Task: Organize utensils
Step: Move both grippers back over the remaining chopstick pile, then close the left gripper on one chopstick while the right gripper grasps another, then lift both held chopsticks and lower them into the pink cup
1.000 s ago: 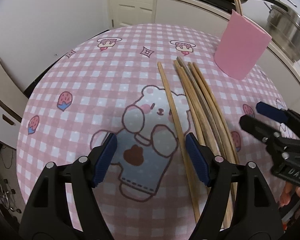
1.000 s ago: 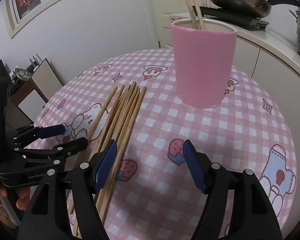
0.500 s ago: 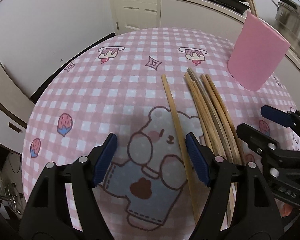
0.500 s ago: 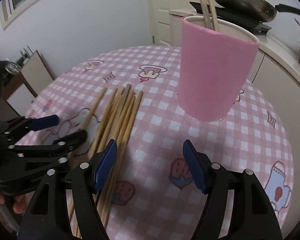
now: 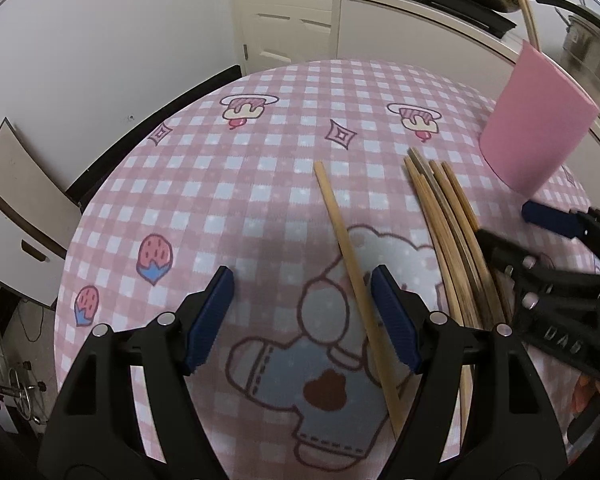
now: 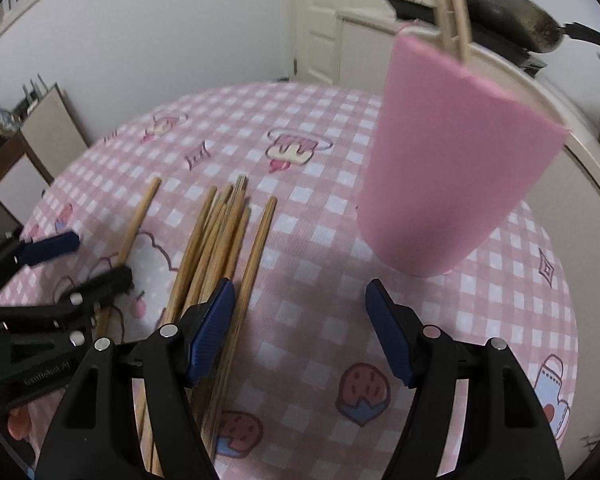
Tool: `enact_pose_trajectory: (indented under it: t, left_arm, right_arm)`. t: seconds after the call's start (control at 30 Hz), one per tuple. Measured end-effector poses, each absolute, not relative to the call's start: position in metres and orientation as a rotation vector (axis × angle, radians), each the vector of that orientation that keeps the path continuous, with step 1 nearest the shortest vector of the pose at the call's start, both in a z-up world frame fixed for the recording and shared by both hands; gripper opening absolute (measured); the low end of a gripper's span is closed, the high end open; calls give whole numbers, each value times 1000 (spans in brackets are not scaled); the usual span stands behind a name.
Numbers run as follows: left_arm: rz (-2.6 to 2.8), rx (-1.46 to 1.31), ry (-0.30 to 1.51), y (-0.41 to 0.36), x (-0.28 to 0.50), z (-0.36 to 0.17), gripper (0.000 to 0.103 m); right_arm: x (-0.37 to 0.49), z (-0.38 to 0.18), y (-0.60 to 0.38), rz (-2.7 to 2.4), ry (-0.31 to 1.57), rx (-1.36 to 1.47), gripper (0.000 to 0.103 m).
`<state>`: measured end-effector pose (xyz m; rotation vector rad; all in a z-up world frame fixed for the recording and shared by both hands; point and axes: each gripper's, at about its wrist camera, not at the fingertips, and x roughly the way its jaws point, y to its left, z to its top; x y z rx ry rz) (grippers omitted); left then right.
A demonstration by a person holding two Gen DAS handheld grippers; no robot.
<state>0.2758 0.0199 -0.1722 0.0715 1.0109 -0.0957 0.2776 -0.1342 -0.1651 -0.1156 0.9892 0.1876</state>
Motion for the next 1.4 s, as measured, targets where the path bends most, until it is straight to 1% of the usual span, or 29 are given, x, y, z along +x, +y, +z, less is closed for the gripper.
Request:
enact_pose_trajectory:
  t: [0.03, 0.1, 0.17, 0.2, 0.27, 0.3, 0.33, 0.37, 0.4, 0.43, 0.47, 0.6, 0.7, 0.83, 1.17, 1.4]
  left_arm:
    - [-95, 70, 1015, 20, 278, -172, 71]
    - [-100, 71, 1023, 19, 282, -172, 70]
    - [-102, 66, 1030, 19, 286, -171, 68]
    - [-101, 62, 1029, 20, 290, -171, 62]
    - [-100, 53, 1034, 20, 295, -169, 50]
    - [-103, 54, 1035, 21, 296, -168, 37]
    - [-111, 59, 1039, 19, 297, -167, 30]
    - [-117, 61, 1043, 18, 299, -167, 27]
    - [-127, 66, 1045, 16, 301, -166, 21]
    - [-135, 64, 1046, 15, 302, -166, 15]
    - [-136, 59, 1047, 15, 303, -166, 12]
    - [-143, 11, 1059, 19, 305, -163, 6]
    - [-166, -48, 1050, 27, 300, -155, 6]
    - [-184, -85, 996, 37, 283, -130, 6]
    - [-226, -143, 788, 40, 232, -50, 6]
    - [-273, -154, 662, 27, 199, -11, 6]
  right_arm:
    - [279, -165, -132, 186, 988, -131, 64]
    - [281, -164, -131, 198, 997, -135, 59]
    - [283, -163, -129, 212, 1001, -139, 45]
    - [285, -163, -128, 218, 1004, -142, 41]
    - [287, -164, -126, 229, 1011, -145, 28]
    - [288, -164, -125, 234, 1015, -148, 25]
    - [289, -165, -124, 238, 1017, -149, 19]
    - [289, -166, -123, 241, 1018, -149, 11]
    - [290, -167, -123, 247, 1021, -145, 8]
    - [291, -167, -122, 250, 1023, -138, 7]
    - [292, -167, -123, 256, 1025, -129, 6]
    - [289, -162, -130, 299, 1026, -62, 4]
    - [281, -152, -133, 323, 1001, -29, 4]
    - [268, -130, -137, 345, 953, -12, 4]
    - [228, -62, -144, 390, 775, 8, 4]
    - [199, -27, -151, 397, 667, 2, 4]
